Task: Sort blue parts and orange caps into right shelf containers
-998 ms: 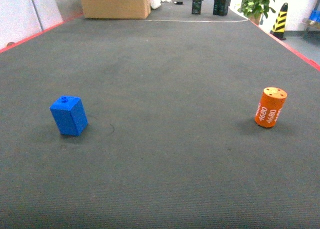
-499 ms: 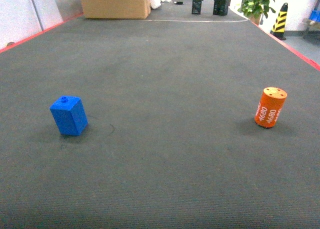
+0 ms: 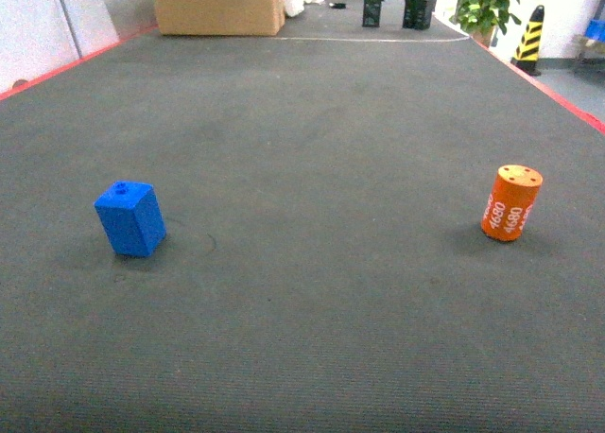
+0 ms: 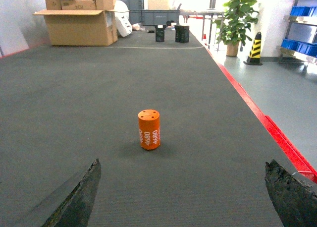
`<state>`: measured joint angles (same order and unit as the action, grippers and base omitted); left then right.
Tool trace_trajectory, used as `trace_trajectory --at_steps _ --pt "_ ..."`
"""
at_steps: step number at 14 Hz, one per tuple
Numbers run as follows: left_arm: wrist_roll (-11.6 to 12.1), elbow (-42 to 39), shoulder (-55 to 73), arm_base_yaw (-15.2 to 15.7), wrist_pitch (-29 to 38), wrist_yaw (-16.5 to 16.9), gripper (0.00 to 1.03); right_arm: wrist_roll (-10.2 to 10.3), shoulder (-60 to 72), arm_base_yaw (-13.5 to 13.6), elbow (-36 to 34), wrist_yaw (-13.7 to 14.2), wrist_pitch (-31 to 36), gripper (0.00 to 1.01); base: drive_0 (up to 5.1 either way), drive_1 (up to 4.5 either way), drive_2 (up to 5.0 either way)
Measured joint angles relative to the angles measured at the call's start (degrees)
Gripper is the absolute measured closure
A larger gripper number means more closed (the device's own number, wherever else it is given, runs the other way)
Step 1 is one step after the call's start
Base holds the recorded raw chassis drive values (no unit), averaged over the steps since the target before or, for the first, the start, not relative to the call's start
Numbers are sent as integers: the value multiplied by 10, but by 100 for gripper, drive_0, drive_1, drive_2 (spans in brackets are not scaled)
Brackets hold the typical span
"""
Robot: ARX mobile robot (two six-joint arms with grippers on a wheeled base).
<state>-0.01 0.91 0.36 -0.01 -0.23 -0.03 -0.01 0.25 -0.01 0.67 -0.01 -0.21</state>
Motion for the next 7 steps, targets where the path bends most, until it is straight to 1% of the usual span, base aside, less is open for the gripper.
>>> trace_trajectory --at_steps 7 --pt "0 0 0 0 0 0 5 0 0 0 0 0 0 3 0 0 0"
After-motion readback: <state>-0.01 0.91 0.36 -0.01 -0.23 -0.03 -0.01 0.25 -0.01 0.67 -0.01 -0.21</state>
